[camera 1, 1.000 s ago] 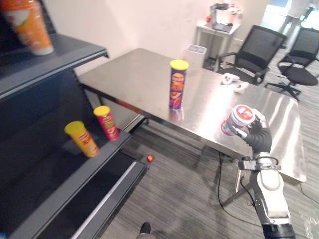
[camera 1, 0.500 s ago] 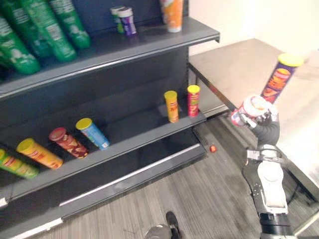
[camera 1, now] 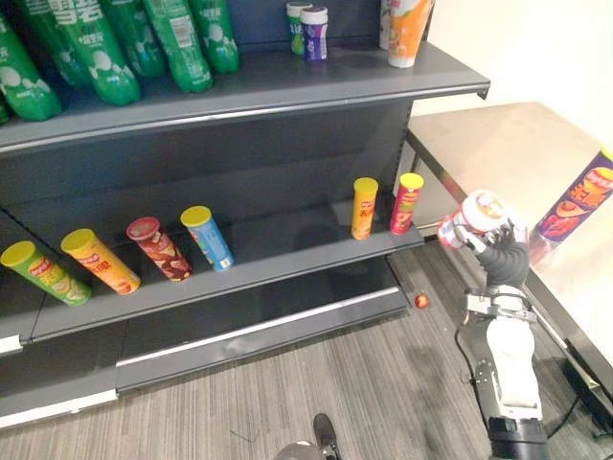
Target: Put the gum and the chips on the shelf.
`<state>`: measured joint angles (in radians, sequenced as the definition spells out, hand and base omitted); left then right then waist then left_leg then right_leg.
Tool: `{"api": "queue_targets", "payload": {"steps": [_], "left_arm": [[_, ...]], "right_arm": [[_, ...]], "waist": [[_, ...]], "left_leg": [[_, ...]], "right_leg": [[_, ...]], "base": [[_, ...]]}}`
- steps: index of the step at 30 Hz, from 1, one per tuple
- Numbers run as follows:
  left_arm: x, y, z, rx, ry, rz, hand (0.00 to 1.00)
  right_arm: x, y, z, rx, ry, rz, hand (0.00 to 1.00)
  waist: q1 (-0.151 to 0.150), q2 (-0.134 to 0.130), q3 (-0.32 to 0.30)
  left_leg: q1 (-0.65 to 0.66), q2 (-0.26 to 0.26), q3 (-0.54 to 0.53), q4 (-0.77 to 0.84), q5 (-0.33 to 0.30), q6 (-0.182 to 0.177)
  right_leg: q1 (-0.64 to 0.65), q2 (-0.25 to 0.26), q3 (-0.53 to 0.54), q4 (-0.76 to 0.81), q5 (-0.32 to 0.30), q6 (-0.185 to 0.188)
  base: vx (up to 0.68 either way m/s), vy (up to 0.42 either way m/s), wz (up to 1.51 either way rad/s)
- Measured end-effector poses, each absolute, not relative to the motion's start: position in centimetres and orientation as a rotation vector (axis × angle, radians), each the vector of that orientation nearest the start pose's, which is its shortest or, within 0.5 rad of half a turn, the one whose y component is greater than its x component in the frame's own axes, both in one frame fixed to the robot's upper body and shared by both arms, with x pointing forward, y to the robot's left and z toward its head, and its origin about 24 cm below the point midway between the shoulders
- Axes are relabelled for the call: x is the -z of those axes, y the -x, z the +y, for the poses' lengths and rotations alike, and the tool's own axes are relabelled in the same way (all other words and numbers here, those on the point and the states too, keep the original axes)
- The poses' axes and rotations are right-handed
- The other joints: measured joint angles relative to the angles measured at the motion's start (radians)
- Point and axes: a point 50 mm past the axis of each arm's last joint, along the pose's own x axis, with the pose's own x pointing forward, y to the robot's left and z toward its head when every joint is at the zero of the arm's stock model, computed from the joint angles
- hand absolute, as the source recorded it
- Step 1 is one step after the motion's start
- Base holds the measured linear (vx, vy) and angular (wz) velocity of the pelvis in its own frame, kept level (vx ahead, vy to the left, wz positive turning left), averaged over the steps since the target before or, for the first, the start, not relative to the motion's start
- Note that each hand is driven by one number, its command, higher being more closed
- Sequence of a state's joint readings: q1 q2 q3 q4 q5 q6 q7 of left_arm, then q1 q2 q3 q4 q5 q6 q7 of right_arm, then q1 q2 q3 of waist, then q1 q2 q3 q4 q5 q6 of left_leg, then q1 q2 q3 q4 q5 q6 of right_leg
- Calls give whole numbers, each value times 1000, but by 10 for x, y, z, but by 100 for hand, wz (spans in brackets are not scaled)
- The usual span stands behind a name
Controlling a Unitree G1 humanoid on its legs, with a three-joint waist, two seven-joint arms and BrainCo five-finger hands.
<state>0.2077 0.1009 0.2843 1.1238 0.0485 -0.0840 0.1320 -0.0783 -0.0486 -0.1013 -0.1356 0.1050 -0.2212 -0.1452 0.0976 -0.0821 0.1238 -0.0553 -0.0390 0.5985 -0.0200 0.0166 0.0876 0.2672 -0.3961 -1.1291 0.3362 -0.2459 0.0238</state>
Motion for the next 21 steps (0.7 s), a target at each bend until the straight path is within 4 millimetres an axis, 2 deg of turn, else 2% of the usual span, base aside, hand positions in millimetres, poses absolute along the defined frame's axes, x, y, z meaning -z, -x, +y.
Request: {"api": "queue_targets", "payload": {"steps": [1, 2, 3, 4, 5, 6, 7, 10, 13, 15, 17, 18, 19, 21], "left_arm": [[166, -20, 231, -437, -93, 1241, 0], [167, -18, 226, -426, -90, 1250, 0], [167, -25, 223, -405, -96, 1237, 0], [167, -32, 223, -399, -100, 1219, 0], [165, -40, 226, -400, -107, 1195, 0], [165, -42, 230, -406, -109, 1189, 0], [165, -44, 230, -412, -99, 1192, 0], [165, -47, 231, -403, -88, 1193, 0], [165, -46, 231, -424, -63, 1191, 0], [165, -47, 231, -428, -56, 1184, 0], [164, -50, 231, -425, -54, 1172, 0], [164, -52, 231, -424, -54, 1164, 0], [164, -54, 229, -421, -50, 1159, 0], [164, -56, 226, -416, -43, 1154, 0]], "right_arm": [[-113, -257, -185, 209, -53, -431, 100], [-114, -256, -188, 207, -27, -434, 100], [-108, -251, -194, 231, -9, -409, 100], [-106, -249, -198, 245, -2, -399, 100], [-102, -245, -204, 274, 0, -383, 100], [-100, -242, -208, 292, 3, -374, 100], [-99, -239, -213, 314, 8, -369, 100], [-105, -231, -218, 342, 17, -398, 100], [-104, -229, -216, 345, 4, -398, 100], [-104, -229, -216, 342, 4, -396, 100], [-104, -228, -219, 352, 6, -395, 100], [-104, -227, -221, 363, 10, -395, 100], [-104, -227, -224, 374, 13, -395, 100], [-103, -226, -228, 387, 15, -390, 100]], "waist": [[-10, 6, 7], [-20, 21, 15], [-45, 43, 5], [-60, 52, 10], [-75, 57, 19], [-76, 50, 20], [-79, 29, 22], [-78, 21, 23], [-66, 29, 18], [-63, 30, 18], [-66, 34, 13], [-65, 33, 3], [-66, 40, -4], [-64, 51, -11]], "left_leg": [[10, 20, -18, 123, -76, 19], [10, 23, -66, 114, -111, 29], [5, 24, -124, 105, -103, 27], [2, 34, -161, 87, -96, 18], [3, 35, -216, 35, -65, -7], [7, 28, -242, 7, -45, -19], [20, 8, -274, -11, -38, -24], [42, -42, -360, -21, -36, -23], [66, -61, -423, -36, -38, -21], [73, -61, -441, -31, -37, -20], [69, -60, -472, -28, -34, -18], [61, -60, -483, -27, -34, -19], [55, -55, -501, -27, -31, -24], [58, -39, -507, -34, -27, -37]], "right_leg": [[-5, -45, 42, 129, -21, -142], [-48, -67, 125, 226, 12, -197], [-193, -48, 413, 339, 12, -155], [-235, 24, 546, 307, -13, -85], [-302, 137, 726, 233, -32, -29], [-336, 185, 818, 180, -28, -21], [-358, 216, 906, 110, -11, 8], [-380, 226, 1030, -9, 28, 70], [-361, 224, 1015, -106, 53, 97], [-335, 234, 991, -165, 65, 93], [-299, 239, 964, -224, 122, 87], [-292, 241, 946, -254, 171, 87], [-281, 249, 934, -273, 191, 97], [-275, 264, 919, -285, 196, 89]], "base": [[163, 57, 30], [175, 94, 59], [137, 132, 82], [102, 142, 126], [109, 83, 115], [103, 58, 123], [120, 35, 90], [164, 6, 105], [186, -9, 69], [167, -50, 40], [133, -61, 40], [105, -77, 35], [100, -90, 32], [77, -119, 13]]}}
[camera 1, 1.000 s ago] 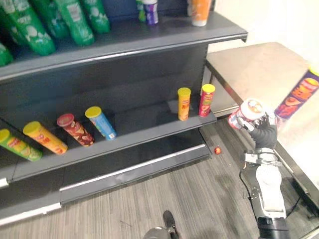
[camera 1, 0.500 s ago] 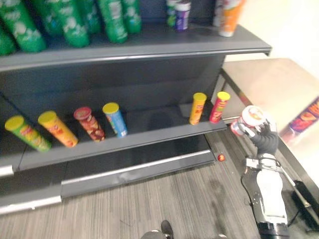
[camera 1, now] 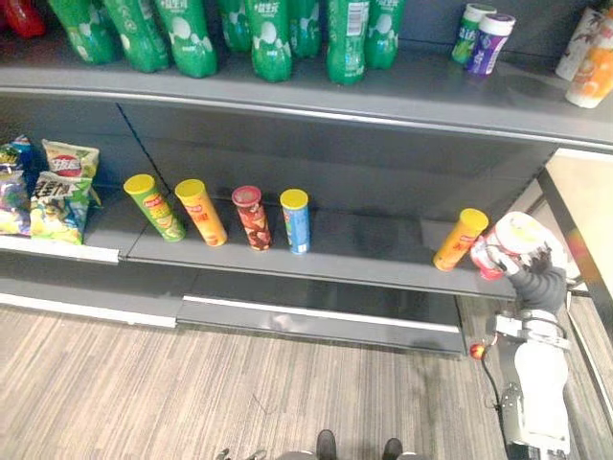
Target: Put the gum and the chips on the shelf.
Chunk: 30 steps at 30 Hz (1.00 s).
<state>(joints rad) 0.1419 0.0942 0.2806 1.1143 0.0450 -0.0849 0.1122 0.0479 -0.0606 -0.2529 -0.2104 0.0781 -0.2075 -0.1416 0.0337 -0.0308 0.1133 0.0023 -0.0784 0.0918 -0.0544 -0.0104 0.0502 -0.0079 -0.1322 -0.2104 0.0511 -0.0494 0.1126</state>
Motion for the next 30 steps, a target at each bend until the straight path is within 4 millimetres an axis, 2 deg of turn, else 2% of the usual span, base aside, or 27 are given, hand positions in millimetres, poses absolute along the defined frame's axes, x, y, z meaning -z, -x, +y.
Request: {"api": "queue_targets", "payload": {"steps": [3, 8, 13, 24, 30], "left_arm": [[165, -54, 224, -413, -40, 1158, 0], [164, -54, 225, -414, -41, 1159, 0], [164, -54, 224, -407, -46, 1157, 0], [165, -56, 220, -365, -69, 1155, 0], [165, -55, 220, -363, -71, 1158, 0]], "right_arm": [[-99, -228, -230, 397, 11, -371, 100], [-94, -228, -230, 398, 3, -351, 100], [-83, -231, -223, 370, -4, -305, 100], [-83, -231, -222, 354, 9, -304, 100], [-83, -231, -222, 351, 10, -304, 100]], "waist": [[-1, 10, -6], [-5, 8, -6], [-4, 7, -6], [-6, 7, -6], [-4, 9, -5]], "left_leg": [[15, 26, 1, -41, 18, -19], [24, 49, 11, -46, 14, -32], [43, 50, 20, -46, 12, -35], [57, 49, 28, -41, 10, -37], [72, 53, 60, -41, 7, -41]], "right_leg": [[-1, 27, -2, -10, 0, -6], [15, 51, 2, -33, 5, -19], [40, 54, 7, -52, 9, -25], [57, 55, 6, -63, 9, -25], [49, 58, 45, -44, 9, -25]], "base": [[50, -110, -4], [21, -74, -8], [10, 1, -2], [1, 0, 0], [-28, 1, -15]]}}
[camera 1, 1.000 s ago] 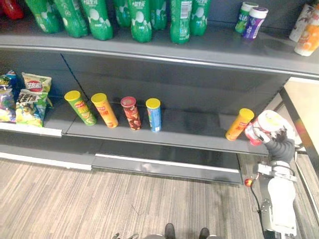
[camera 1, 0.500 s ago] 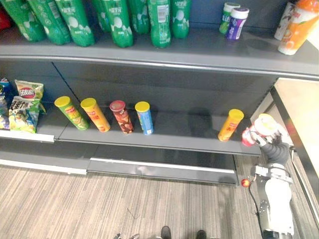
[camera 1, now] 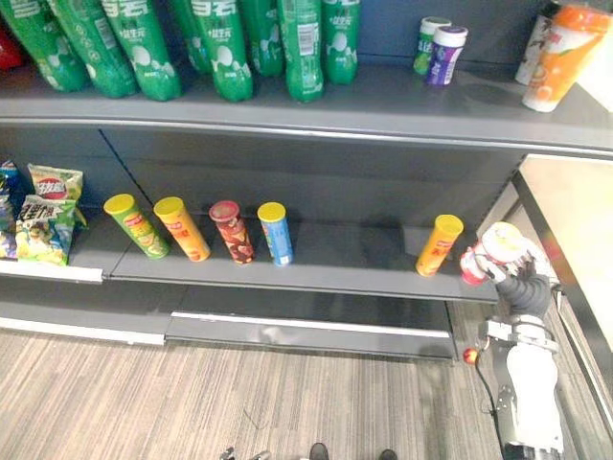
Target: Put the gum and the chips on the shelf.
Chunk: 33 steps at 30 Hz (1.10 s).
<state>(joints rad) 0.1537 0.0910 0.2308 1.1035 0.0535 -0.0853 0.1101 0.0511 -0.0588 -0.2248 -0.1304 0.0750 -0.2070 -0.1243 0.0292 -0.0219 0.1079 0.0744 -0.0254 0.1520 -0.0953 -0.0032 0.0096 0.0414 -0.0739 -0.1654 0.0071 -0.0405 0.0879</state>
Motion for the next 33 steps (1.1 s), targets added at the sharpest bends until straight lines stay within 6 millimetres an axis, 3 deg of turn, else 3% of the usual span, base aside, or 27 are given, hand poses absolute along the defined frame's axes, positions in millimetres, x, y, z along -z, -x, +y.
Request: {"api": "queue_targets", "payload": {"steps": [5, 17, 24, 28, 33], "left_arm": [[165, -52, 220, -366, -72, 1166, 0], [164, -53, 223, -358, -82, 1163, 0], [164, -52, 224, -359, -83, 1166, 0], [165, -50, 225, -360, -85, 1171, 0], [165, -43, 226, -363, -88, 1185, 0]], "right_arm": [[-81, -228, -224, 366, 13, -292, 100], [-85, -231, -226, 395, 7, -309, 100], [-123, -246, -233, 395, 55, -459, 100], [-163, -246, -234, 364, 113, -618, 100], [-184, -251, -234, 337, 125, -698, 100]], "waist": [[-13, 1, 0], [-12, 0, -3], [-11, -1, -7], [-15, -5, -16], [-23, -13, -45]], "left_leg": [[-1, 2, 5, -6, -5, -5], [2, 1, -5, -5, -1, 1], [4, 4, -4, 0, -1, 2], [5, 8, 0, -6, -1, 2], [5, 11, 3, -6, -1, 2]], "right_leg": [[-3, 3, 9, -6, 4, -5], [16, 4, -6, -27, 7, -5], [17, 7, -1, -28, 12, -13], [16, 10, 5, -29, 17, -19], [16, 14, 8, -31, 20, -23]], "base": [[-45, 2, -8], [25, 1, 4], [-8, -3, -2], [-49, -11, -5], [-7, -2, 0]]}}
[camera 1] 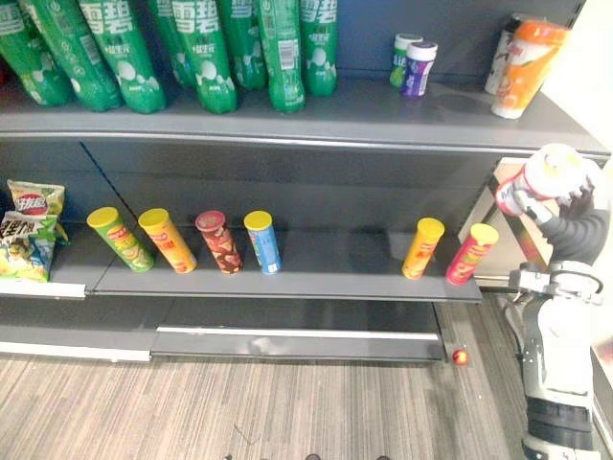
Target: Put the gum and the chips on the shelf.
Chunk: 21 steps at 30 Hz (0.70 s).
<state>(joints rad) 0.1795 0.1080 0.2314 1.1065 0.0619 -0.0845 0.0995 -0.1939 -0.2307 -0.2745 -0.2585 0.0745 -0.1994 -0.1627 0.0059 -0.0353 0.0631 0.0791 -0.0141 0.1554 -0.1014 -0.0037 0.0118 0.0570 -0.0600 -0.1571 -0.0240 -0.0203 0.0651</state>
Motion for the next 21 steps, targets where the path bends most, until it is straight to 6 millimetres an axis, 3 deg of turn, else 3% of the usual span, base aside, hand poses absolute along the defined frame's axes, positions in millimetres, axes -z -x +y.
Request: {"api": "queue_targets", "payload": {"steps": [8, 15, 19, 21], "left_arm": [[165, -42, 226, -348, -80, 1191, 0], [166, -41, 225, -321, -89, 1203, 0], [166, -40, 223, -314, -82, 1215, 0], [167, -39, 223, -312, -77, 1219, 0]], "right_arm": [[-229, -264, -228, 263, 116, -843, 100], [-250, -314, -213, 94, 41, -746, 100], [-275, -343, -201, -13, 74, -683, 100], [-297, -354, -197, -42, 96, -684, 100]], "waist": [[0, -4, -3], [2, -6, -5], [15, -6, -5], [30, -8, -5]], "left_leg": [[1, 7, 14, 0, 1, 1], [7, 10, 29, -1, 2, 1], [7, 11, 36, 0, 2, 1], [5, 14, 41, 0, 2, 1]], "right_leg": [[0, 8, 12, -8, 9, -8], [0, 12, 30, -10, 14, -12], [-2, 14, 38, -14, 19, -12], [-1, 19, 43, -24, 28, -15]], "base": [[-12, -8, -5], [-11, -4, -6], [-10, 0, -5], [-8, -12, -7]]}}
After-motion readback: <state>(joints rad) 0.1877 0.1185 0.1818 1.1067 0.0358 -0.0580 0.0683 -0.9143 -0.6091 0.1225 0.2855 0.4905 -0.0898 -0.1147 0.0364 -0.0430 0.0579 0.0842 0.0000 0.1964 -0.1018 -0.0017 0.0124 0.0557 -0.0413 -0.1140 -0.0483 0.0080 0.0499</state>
